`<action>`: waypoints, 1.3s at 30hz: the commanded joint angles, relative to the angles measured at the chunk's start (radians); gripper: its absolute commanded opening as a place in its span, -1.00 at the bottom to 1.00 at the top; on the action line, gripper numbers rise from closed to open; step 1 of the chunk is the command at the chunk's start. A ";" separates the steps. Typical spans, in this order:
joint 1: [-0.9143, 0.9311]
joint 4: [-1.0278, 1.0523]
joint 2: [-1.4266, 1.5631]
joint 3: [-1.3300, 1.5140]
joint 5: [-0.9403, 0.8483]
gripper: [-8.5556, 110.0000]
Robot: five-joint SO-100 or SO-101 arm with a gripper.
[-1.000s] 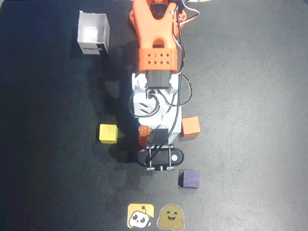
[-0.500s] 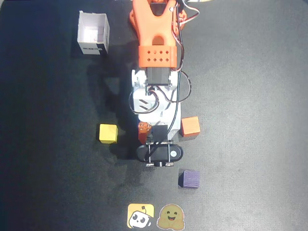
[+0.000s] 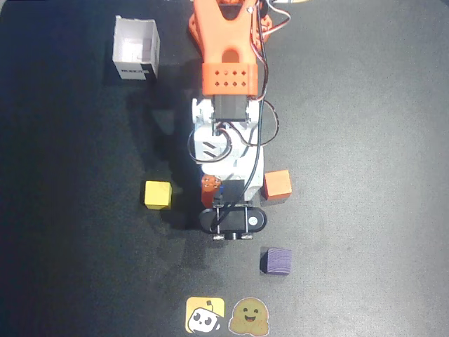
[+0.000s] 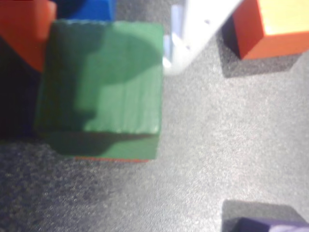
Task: Put the green cube on top of the red cube.
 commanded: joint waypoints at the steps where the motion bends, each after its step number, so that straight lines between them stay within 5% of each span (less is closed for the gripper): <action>1: -0.005 -0.009 0.041 -0.003 0.011 -0.59; 39: -0.009 0.074 0.238 -0.057 0.044 -0.49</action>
